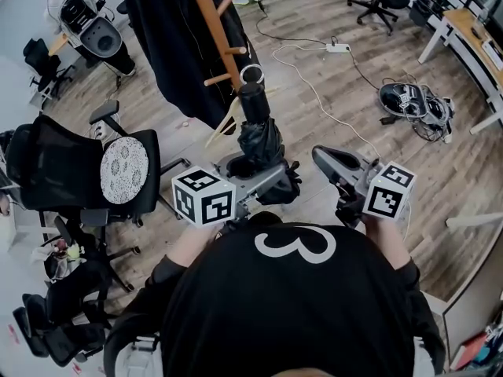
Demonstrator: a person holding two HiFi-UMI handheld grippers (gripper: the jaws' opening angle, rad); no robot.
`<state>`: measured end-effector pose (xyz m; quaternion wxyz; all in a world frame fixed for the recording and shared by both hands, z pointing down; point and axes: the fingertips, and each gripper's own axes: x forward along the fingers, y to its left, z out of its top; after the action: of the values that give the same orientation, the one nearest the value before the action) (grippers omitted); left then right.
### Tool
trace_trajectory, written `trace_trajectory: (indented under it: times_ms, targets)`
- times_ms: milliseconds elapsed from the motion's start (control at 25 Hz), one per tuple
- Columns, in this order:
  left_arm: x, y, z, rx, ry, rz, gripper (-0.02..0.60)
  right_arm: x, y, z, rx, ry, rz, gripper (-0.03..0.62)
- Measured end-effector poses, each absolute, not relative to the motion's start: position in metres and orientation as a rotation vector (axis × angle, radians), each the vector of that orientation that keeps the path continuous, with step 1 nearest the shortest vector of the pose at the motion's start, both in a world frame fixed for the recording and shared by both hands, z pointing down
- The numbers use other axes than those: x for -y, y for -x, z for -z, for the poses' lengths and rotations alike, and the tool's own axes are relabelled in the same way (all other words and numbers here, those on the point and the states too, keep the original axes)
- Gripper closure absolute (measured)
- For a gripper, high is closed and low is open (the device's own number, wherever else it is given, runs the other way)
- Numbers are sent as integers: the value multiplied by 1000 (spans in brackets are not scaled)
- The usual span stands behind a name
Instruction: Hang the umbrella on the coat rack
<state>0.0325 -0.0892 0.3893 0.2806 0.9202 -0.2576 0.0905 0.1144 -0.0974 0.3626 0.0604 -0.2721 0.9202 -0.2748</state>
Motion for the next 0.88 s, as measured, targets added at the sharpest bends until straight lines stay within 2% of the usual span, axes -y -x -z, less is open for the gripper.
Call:
trace_trajectory:
  times_ms: [880]
  targets:
    - [165, -5, -416, 683, -2391, -273, 318, 171, -86, -387, -2754, 839, 947, 568]
